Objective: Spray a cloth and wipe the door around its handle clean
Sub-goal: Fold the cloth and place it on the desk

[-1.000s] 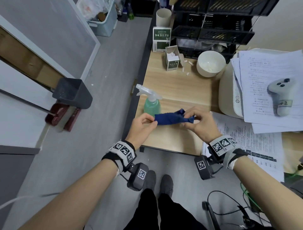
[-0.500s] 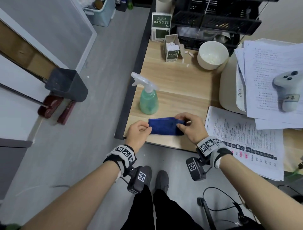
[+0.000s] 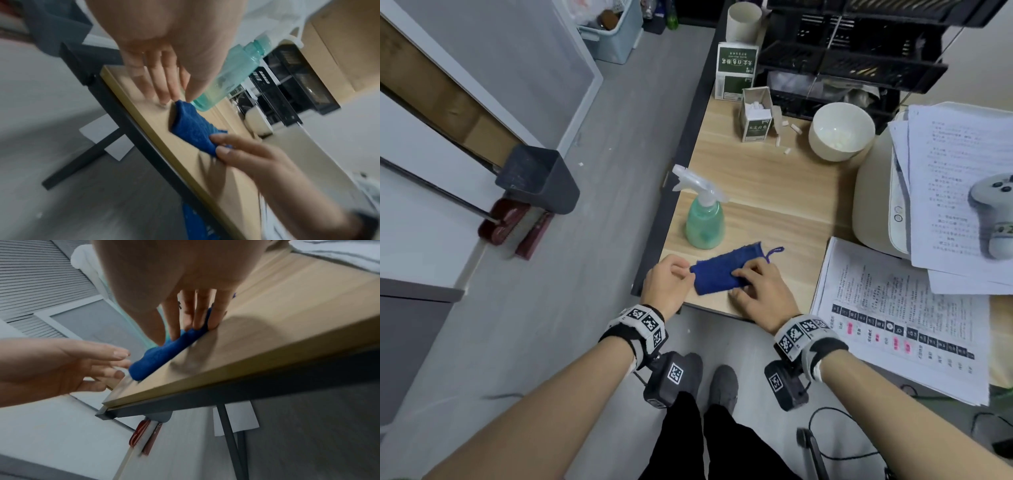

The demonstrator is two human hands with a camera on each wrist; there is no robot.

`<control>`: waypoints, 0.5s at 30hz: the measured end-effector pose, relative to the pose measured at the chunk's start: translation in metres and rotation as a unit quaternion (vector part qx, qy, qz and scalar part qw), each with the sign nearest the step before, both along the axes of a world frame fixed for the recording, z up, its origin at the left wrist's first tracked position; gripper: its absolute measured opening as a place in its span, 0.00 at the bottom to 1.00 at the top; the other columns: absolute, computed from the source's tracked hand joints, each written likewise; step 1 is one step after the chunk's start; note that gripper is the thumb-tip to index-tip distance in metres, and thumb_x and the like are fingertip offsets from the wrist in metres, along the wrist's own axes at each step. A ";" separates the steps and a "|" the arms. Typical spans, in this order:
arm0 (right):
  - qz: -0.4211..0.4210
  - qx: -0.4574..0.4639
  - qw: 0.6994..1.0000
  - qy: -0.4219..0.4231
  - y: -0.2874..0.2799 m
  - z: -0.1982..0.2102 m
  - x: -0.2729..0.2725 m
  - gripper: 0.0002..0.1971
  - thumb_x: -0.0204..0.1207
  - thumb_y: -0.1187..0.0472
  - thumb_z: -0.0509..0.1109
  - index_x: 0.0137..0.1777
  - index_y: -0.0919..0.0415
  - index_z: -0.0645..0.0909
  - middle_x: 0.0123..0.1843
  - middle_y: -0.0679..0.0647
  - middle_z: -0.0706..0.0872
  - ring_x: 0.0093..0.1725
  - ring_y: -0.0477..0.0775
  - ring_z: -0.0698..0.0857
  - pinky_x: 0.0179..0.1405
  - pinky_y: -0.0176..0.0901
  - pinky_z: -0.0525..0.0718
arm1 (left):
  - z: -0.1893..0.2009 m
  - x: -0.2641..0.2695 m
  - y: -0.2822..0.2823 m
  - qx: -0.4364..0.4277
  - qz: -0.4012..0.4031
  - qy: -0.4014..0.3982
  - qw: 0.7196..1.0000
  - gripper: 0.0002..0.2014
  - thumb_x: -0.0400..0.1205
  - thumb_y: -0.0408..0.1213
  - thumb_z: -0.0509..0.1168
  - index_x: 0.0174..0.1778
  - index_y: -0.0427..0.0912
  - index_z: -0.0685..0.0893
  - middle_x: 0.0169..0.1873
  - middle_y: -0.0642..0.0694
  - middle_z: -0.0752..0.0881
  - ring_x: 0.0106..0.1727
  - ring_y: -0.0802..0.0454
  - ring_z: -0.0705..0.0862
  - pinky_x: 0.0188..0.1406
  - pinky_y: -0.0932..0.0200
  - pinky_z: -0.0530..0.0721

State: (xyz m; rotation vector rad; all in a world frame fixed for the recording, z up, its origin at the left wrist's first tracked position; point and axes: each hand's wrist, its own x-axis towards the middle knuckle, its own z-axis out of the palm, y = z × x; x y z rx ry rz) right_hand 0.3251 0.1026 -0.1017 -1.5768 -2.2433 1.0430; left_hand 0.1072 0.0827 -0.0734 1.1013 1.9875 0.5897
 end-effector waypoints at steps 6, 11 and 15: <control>-0.069 -0.008 0.990 0.120 0.042 0.045 -0.021 0.23 0.73 0.48 0.75 0.68 0.50 0.82 0.63 0.45 0.84 0.60 0.51 0.83 0.62 0.56 0.83 | -0.004 -0.009 -0.012 0.074 -0.364 0.094 0.924 0.19 0.79 0.31 0.65 0.67 0.44 0.85 0.70 0.52 0.80 0.69 0.54 0.77 0.64 0.50 0.82; -0.052 0.057 0.992 0.104 0.082 0.074 -0.072 0.46 0.66 0.44 0.84 0.82 0.51 0.66 0.73 0.48 0.76 0.69 0.51 0.73 0.66 0.46 0.76 | -0.007 -0.023 -0.023 0.044 -0.464 0.196 0.862 0.27 0.80 0.34 0.62 0.77 0.47 0.74 0.82 0.50 0.67 0.79 0.49 0.67 0.68 0.46 0.79; -0.067 0.032 0.996 0.045 0.101 0.074 -0.091 0.31 0.68 0.48 0.83 0.69 0.54 0.78 0.55 0.46 0.78 0.62 0.57 0.78 0.60 0.57 0.81 | 0.000 -0.035 -0.028 0.026 -0.464 0.226 0.856 0.28 0.81 0.36 0.60 0.81 0.49 0.69 0.85 0.52 0.61 0.80 0.50 0.65 0.67 0.50 0.78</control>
